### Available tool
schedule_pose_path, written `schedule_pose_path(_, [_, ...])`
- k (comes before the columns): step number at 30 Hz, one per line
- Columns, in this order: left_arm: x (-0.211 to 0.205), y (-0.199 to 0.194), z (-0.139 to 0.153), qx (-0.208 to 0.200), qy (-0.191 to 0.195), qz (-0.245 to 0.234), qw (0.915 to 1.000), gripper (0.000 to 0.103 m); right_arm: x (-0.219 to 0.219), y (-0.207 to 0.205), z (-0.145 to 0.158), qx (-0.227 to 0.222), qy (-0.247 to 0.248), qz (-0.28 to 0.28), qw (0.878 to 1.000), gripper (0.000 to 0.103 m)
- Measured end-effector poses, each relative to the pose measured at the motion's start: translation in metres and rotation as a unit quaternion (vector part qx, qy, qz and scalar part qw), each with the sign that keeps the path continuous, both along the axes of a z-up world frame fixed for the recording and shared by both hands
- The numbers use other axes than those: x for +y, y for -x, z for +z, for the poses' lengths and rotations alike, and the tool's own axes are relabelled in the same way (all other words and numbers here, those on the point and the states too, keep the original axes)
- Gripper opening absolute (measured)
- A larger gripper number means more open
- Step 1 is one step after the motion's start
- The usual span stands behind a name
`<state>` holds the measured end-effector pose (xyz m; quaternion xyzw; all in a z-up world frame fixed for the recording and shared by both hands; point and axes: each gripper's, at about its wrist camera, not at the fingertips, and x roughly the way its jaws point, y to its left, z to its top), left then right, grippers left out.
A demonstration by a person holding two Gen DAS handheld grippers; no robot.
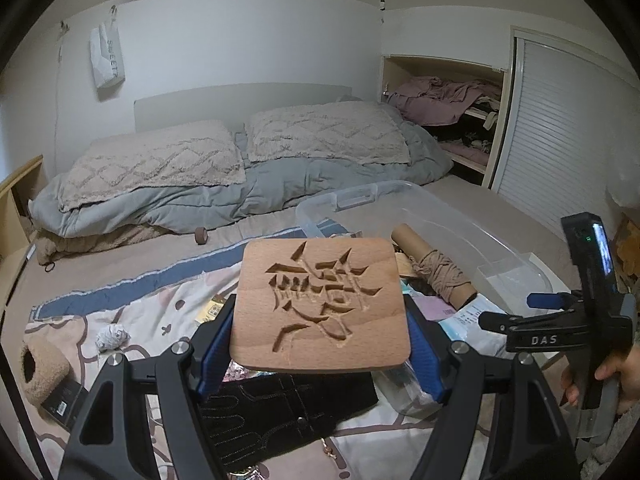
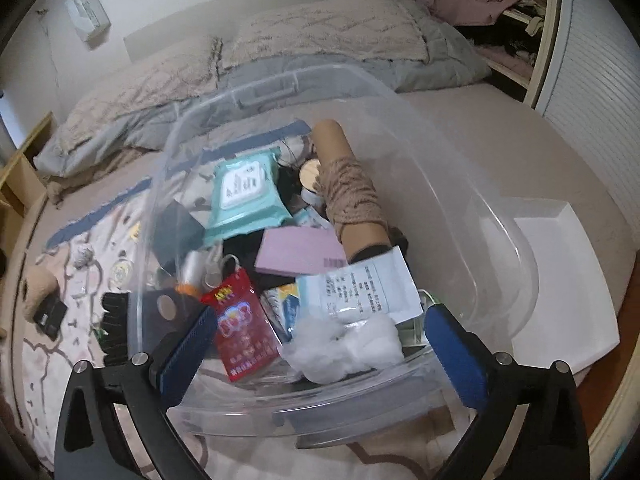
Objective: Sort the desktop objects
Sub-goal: 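Drop the cotton ball into the clear box with the right tool while left holds coaster, then lower the coaster into the clear box and open the left tool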
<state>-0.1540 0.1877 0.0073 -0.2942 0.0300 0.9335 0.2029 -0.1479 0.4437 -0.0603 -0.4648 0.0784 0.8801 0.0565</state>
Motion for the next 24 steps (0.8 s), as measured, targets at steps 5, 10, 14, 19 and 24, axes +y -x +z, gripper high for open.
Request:
schedule_pose_path(5, [0.007, 0.005, -0.001, -0.009, -0.01, -0.001, 0.9999, 0.075, 0.0, -0.004, 0.012, 0.027, 0.01, 0.007, 1.0, 0.103])
schedule_pose_path(10, [0.027, 0.013, 0.0, -0.008, -0.01, -0.008, 0.9999, 0.075, 0.0, -0.007, 0.024, 0.061, 0.021, 0.019, 0.998, 0.103])
schedule_pose_path(14, [0.05, 0.022, 0.001, -0.005, -0.011, -0.017, 0.9998, 0.075, 0.007, -0.01, 0.032, 0.088, 0.035, 0.02, 0.995, 0.103])
schedule_pose_path(19, [0.082, 0.035, -0.007, -0.017, -0.024, -0.023, 0.9993, 0.075, 0.023, -0.016, 0.043, 0.122, 0.073, 0.005, 0.99, 0.103])
schedule_pose_path(24, [0.116, 0.043, -0.025, -0.042, -0.031, -0.034, 0.9981, 0.075, 0.032, -0.02, 0.053, 0.152, 0.092, -0.003, 0.984, 0.103])
